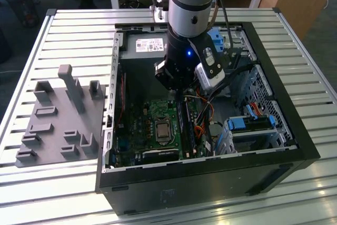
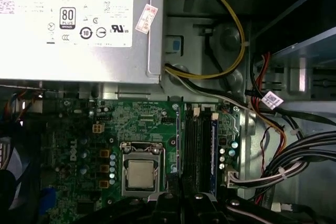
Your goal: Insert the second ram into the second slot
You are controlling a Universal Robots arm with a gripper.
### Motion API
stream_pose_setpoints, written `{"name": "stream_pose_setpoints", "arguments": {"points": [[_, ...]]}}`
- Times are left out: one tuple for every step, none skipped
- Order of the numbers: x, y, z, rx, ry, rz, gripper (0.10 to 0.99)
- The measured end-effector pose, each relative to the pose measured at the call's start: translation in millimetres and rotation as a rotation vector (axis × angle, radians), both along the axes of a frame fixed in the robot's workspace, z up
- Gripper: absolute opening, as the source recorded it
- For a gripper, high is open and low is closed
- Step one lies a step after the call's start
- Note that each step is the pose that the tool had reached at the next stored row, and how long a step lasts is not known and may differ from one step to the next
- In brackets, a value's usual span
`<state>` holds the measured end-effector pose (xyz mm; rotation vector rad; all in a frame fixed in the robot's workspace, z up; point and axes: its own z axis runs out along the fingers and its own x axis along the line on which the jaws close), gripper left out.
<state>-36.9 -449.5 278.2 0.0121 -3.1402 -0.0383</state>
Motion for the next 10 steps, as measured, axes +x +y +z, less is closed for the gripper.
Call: {"name": "stream_pose_setpoints", "arguments": {"points": [[0.9,-0.2,-1.8,0.0,0.0,0.0,0.137],[1.2,-0.2,-3.7,0.0,0.0,0.0,0.137],[1.2,-0.2,-5.4,0.0,0.0002,0.0,0.137],[1.2,-0.2,-7.2,0.0,0.0003,0.0,0.137],[1.2,-0.2,-9.0,0.0,0.0004,0.0,0.137],[1.2,-0.2,-10.8,0.0,0.0006,0.0,0.137],[1.2,-0.2,-12.6,0.0,0.0014,0.0,0.137],[1.2,-0.2,-13.5,0.0,0.0023,0.0,0.137],[1.2,-0.2,-13.8,0.0,0.0025,0.0,0.137],[1.2,-0.2,-13.8,0.0,0.0027,0.0,0.137]]}}
